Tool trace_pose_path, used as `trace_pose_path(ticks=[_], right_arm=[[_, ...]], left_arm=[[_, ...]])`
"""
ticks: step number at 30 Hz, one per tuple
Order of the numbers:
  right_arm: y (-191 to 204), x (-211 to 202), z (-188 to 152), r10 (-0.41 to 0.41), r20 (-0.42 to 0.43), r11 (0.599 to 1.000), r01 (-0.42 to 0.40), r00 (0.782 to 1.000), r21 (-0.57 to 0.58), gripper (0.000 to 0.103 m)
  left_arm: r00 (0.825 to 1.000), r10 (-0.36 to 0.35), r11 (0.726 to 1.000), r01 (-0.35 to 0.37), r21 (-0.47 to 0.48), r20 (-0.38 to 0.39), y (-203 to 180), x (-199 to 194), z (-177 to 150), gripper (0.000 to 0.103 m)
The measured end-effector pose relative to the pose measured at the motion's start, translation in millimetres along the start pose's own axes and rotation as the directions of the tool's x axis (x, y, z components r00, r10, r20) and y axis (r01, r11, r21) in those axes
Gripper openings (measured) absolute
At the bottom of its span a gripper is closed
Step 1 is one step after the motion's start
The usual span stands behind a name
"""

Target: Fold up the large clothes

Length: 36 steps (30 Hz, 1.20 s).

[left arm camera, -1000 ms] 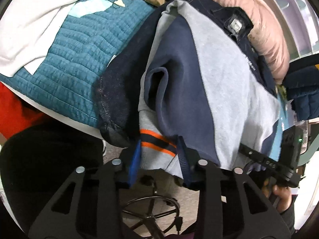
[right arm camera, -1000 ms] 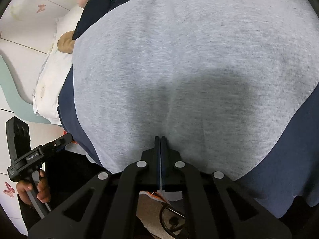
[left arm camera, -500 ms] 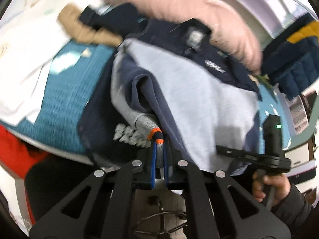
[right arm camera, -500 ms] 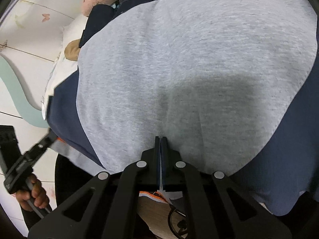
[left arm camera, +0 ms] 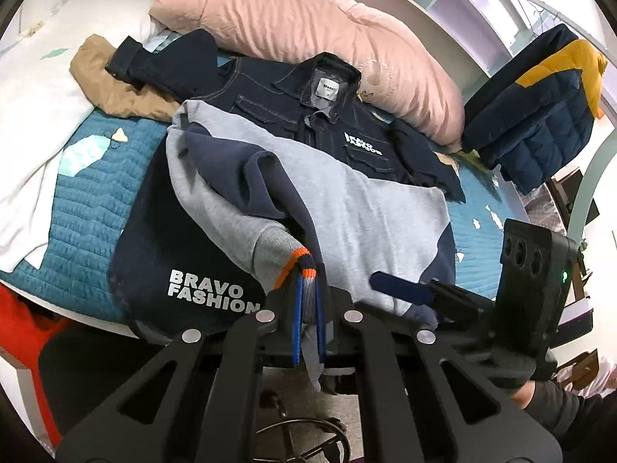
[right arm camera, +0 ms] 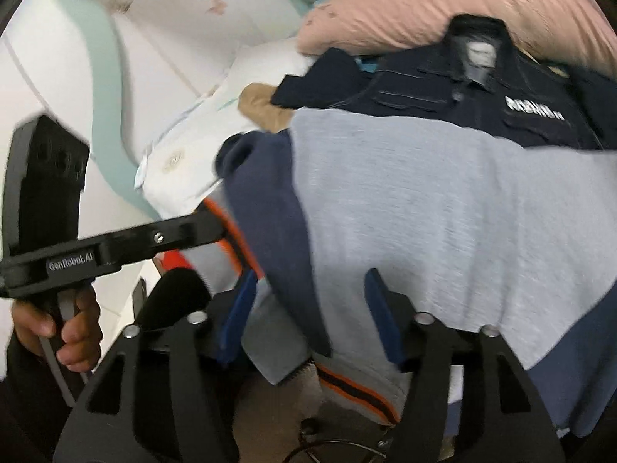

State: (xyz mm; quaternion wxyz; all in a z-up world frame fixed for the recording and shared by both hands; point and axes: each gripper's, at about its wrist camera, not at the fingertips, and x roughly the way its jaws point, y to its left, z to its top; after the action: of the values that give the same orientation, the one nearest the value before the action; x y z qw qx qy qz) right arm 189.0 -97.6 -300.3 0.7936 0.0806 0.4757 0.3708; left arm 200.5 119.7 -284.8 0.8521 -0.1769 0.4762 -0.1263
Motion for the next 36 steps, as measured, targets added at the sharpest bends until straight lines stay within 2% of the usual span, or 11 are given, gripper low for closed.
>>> trace_pose_path(ticks=[8,13,17,20,25,28,30,32,33,34,36], right_arm=[[29,33,17,-0.024,-0.052,0.995,0.019,0.998,-0.102,0.059],[37,14,18,-0.043,-0.051,0.986,0.035,0.998,-0.160,0.059],[35,3,13,-0.030,-0.040,0.988,0.024,0.999,-0.156,0.062],[42,13,18,-0.055,-0.054,0.984,0.045,0.997,-0.175,0.062],[47,25,31,-0.101,-0.008,0.981,0.098,0.995,-0.165,0.065],[43,32,37,-0.051,0.016,0.990,0.053,0.999,-0.129,0.065],[47,34,41,-0.055,-0.010,0.989,0.053,0.998,-0.139,0.067],[50,29,43,-0.072,0.021,0.984,0.075,0.997,-0.163,0.066],[46,28,45,-0.091,0.036,0.984,0.095,0.995,-0.148,0.063],[41,29,45,-0.091,0.036,0.988,0.095,0.995,-0.126,0.038],[26,29,44,-0.059,0.037,0.996,0.062,0.998,-0.069,0.022]], left_arm=[[1.000,0.005,1.000,-0.005,0.005,0.005,-4,-2,7,0.005],[1.000,0.001,1.000,-0.001,-0.012,0.018,-1,-8,13,0.005],[1.000,-0.018,1.000,0.019,-0.016,0.018,-7,-6,14,0.005],[1.000,-0.019,1.000,0.019,0.002,0.019,-17,-6,14,0.005],[1.000,-0.010,1.000,0.010,0.016,0.024,-24,-8,17,0.005],[0.999,-0.036,0.999,0.036,0.007,0.014,-24,-4,17,0.005],[0.999,-0.040,0.999,0.039,0.022,0.006,-30,0,17,0.005],[0.999,-0.044,0.998,0.044,0.044,0.006,-36,1,18,0.005],[0.999,-0.051,0.998,0.050,0.040,0.005,-38,2,19,0.005],[0.999,-0.046,0.998,0.045,0.045,0.002,-40,4,20,0.005],[0.999,-0.038,0.998,0.038,0.055,-0.004,-44,8,22,0.005]])
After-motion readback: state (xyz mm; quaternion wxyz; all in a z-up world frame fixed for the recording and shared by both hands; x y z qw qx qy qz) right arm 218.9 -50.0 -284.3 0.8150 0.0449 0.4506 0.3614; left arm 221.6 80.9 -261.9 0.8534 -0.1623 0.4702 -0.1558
